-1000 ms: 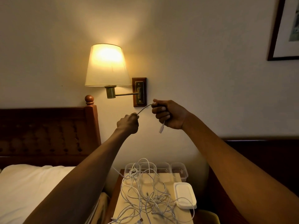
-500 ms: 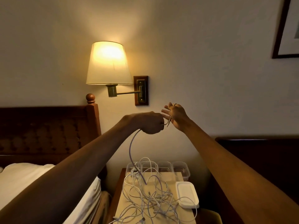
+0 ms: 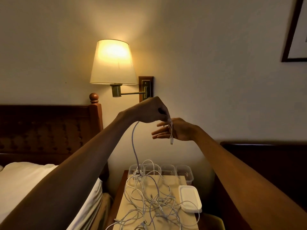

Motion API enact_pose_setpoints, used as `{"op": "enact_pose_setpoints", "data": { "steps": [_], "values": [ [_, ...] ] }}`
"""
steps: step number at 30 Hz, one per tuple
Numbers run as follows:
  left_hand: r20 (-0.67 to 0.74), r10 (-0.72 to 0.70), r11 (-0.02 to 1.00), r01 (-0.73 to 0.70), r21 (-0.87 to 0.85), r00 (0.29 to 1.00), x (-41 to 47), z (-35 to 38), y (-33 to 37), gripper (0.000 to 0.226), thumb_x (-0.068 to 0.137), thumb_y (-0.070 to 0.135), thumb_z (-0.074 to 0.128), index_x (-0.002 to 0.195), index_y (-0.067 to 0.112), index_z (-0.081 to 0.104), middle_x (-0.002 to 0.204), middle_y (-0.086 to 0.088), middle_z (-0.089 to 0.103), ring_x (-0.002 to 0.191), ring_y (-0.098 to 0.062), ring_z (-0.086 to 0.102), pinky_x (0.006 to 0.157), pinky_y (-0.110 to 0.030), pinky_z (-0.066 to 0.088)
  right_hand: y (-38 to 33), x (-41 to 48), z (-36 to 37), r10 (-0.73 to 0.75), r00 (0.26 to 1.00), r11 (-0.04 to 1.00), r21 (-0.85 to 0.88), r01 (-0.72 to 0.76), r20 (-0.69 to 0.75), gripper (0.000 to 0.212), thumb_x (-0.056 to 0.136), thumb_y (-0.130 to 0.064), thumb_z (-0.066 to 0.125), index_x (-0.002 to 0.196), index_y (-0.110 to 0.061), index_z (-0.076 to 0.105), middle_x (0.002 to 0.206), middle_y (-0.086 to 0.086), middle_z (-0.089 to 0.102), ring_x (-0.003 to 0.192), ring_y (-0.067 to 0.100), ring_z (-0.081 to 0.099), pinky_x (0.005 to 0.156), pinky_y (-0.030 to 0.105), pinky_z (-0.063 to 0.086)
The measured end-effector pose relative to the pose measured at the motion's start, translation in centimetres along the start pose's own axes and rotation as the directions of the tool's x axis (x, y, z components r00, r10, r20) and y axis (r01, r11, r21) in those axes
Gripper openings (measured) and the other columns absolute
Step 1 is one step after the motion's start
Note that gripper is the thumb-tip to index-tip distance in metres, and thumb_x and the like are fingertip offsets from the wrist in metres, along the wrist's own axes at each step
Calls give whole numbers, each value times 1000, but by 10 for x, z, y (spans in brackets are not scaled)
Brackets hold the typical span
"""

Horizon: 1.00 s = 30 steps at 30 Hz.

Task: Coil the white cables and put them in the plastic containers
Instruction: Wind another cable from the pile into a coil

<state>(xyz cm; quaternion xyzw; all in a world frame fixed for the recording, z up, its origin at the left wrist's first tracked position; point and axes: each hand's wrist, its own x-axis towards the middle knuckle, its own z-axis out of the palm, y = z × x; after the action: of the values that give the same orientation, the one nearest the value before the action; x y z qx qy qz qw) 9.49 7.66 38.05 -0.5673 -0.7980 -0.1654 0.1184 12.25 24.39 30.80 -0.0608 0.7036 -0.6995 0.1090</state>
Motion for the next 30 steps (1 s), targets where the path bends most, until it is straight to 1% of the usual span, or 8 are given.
{"op": "enact_pose_setpoints", "data": {
  "steps": [4,6,10,14,18,21,26,30],
  "values": [
    [-201,-20,994,-1,-106,979,-2,-4,-14,10,86,19,74,92,13,78,84,9,73,76,3,68,70,-9,50,2,-1,1,-23,998,999,-27,24,63,60,105,-42,18,126,2,53,118,20,67,76,22,70,64,19,55],
    [-280,-64,989,23,-147,958,-4,-3,-22,11,83,21,77,90,12,78,81,9,73,74,1,68,67,-9,49,-2,-2,6,-81,996,996,-26,82,45,57,106,-39,20,116,2,60,110,21,69,51,12,56,49,13,46],
    [-403,-128,984,66,-165,906,-4,2,-37,14,82,25,77,89,13,79,80,8,72,74,-1,66,65,-8,45,-12,-5,17,-134,991,982,134,135,-13,53,106,-37,21,115,2,56,82,18,70,32,8,37,36,12,32],
    [-400,-124,985,63,-161,908,-6,8,-47,11,86,17,73,93,12,79,84,5,73,75,4,65,67,-5,45,-14,-8,17,-64,998,968,245,58,17,58,104,-44,24,107,3,58,57,9,55,31,9,29,33,13,29],
    [-344,-117,980,52,-191,932,-11,14,-58,11,87,14,71,96,12,77,90,3,74,82,-2,68,74,-14,53,-10,-7,15,-66,994,954,299,36,92,61,105,-36,23,95,5,66,53,6,48,31,9,30,34,14,27],
    [-257,-170,955,95,-282,951,-19,18,-62,13,91,11,66,101,9,75,86,2,70,73,-3,64,61,-17,51,-9,-11,14,-93,984,931,363,32,153,49,102,-32,28,80,-3,63,56,4,48,33,8,32,36,14,26],
    [-39,-341,705,228,-672,939,-29,19,-56,18,96,22,59,102,11,71,90,-7,60,78,-15,50,62,-24,40,-16,-14,13,-169,971,924,369,96,171,39,102,-29,31,82,-6,56,59,2,44,40,7,31,38,15,30],
    [-177,-388,725,181,-664,905,-27,14,-57,20,94,28,63,103,13,72,88,0,60,84,-20,48,64,-27,39,-17,-17,10,-192,969,892,440,106,155,33,104,-28,33,92,-6,56,65,2,49,46,7,39,46,14,34]
  ]
}}
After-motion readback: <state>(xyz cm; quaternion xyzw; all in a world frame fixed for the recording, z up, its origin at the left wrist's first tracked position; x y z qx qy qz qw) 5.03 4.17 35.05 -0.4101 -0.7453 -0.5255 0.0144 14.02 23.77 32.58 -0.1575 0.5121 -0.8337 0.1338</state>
